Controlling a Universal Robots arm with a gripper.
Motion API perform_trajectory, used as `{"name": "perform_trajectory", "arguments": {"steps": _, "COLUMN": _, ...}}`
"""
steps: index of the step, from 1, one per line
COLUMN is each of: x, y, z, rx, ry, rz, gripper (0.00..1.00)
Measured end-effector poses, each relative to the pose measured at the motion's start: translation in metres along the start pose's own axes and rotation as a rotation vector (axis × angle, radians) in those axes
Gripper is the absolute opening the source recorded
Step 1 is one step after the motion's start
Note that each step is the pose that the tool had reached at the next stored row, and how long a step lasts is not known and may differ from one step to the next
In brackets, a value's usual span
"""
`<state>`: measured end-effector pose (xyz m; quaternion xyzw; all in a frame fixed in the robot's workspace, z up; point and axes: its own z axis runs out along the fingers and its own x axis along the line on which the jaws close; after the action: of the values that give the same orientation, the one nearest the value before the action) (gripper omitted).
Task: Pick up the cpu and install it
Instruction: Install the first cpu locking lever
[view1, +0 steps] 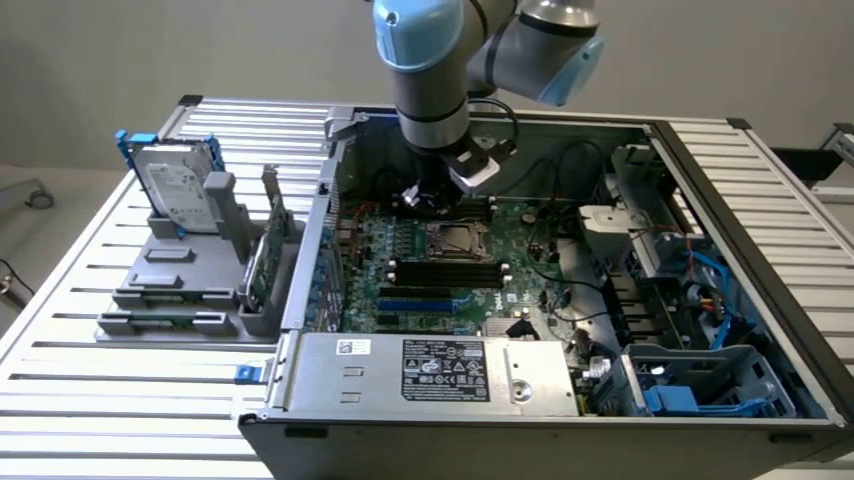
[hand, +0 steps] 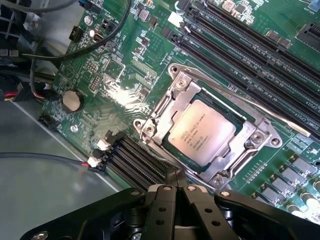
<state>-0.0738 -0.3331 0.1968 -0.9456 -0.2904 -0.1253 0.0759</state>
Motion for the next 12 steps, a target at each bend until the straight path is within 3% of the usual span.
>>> {"name": "perform_trajectory", "arguments": {"steps": 12, "x": 0.0041, "y": 0.0035, "z": 0.0033, "rx": -0.0033, "ry": 0.0047, "rz": -0.001, "gripper": 0.11}}
